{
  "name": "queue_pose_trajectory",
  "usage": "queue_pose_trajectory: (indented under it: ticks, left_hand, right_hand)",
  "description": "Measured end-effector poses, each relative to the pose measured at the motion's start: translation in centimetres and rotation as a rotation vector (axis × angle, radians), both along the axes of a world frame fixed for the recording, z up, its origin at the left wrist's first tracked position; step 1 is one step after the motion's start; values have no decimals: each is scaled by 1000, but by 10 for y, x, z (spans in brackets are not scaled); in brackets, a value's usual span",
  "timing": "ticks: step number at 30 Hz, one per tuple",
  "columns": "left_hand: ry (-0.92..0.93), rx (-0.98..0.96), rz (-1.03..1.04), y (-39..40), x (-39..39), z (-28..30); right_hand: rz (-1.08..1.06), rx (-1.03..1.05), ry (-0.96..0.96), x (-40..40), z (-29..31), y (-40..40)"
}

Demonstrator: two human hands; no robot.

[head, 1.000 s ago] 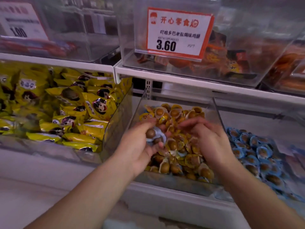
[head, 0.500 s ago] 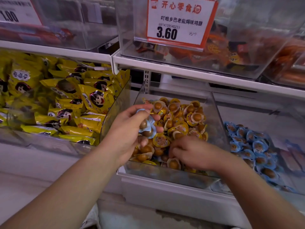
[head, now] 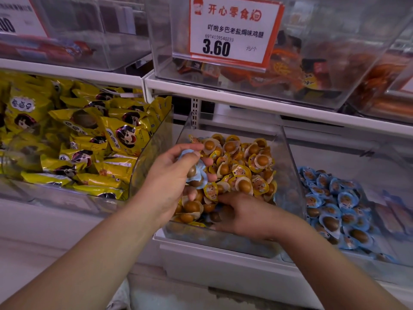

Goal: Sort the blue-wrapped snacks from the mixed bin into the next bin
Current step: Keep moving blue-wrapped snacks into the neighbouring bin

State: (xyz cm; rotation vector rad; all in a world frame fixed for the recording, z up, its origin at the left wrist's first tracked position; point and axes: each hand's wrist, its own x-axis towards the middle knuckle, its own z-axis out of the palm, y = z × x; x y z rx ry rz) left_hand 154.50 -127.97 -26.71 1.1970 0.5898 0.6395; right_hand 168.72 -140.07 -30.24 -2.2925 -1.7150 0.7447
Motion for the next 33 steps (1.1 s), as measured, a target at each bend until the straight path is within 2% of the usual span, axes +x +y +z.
queue_pose_trajectory:
  ticks: [9, 14, 17, 21, 25, 30, 32, 33]
  left_hand:
    - [-1, 2, 17, 1, 7, 1]
    - [-4, 13, 16, 2, 10, -2]
    - [13, 17, 17, 4, 15, -2]
    - [19, 20, 11, 5, 21, -4]
    - [15, 38, 11, 8, 20, -6]
    - [34, 90, 7, 8, 18, -12]
    - [41, 110, 20, 7, 20, -14]
    - [41, 112, 34, 7, 21, -14]
  right_hand:
    - [154, 131, -163, 1, -7, 7]
    - [168, 144, -90, 3, -11, 8]
    - [182, 126, 28, 0, -13, 11]
    - [48, 148, 48, -2, -17, 15]
    - [-137, 195, 282, 1, -13, 10]
    - [-697, 444, 1046, 4, 8, 3]
    - [-790, 529, 1200, 9, 17, -2]
    - [-813, 563, 1202, 10, 21, -5]
